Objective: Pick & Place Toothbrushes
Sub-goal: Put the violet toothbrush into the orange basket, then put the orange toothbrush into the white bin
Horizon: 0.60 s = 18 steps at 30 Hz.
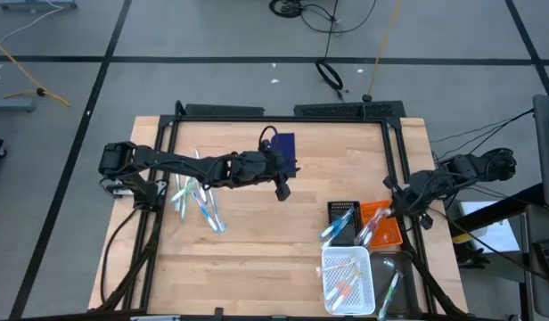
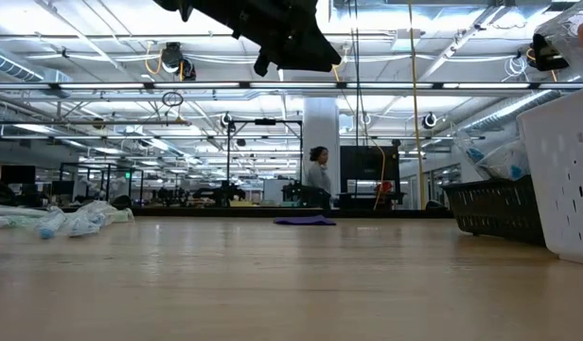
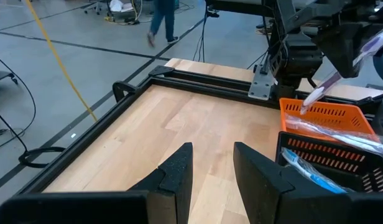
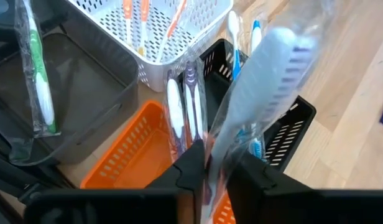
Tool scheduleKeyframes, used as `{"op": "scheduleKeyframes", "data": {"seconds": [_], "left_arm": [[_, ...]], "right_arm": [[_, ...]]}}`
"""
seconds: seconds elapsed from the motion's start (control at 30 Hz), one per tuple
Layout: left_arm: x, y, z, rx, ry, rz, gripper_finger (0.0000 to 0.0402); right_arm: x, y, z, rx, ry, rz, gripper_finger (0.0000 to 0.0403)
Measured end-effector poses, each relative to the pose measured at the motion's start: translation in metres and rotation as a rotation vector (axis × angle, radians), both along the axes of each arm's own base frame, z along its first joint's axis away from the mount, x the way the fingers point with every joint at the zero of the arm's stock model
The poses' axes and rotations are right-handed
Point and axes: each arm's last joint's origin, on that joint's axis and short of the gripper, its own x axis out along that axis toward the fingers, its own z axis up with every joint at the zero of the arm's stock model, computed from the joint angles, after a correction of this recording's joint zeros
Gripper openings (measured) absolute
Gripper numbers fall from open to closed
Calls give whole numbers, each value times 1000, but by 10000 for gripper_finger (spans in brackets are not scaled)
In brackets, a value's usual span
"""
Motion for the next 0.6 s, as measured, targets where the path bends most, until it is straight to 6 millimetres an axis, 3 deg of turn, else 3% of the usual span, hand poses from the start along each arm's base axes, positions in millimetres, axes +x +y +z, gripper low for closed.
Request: {"op": "scheduleKeyframes", "data": {"seconds": [0.6], "left_arm": [[0, 0, 0, -12, -4, 3, 118]], "right_arm": [[-4, -1, 1, 12, -25, 1, 118]]}}
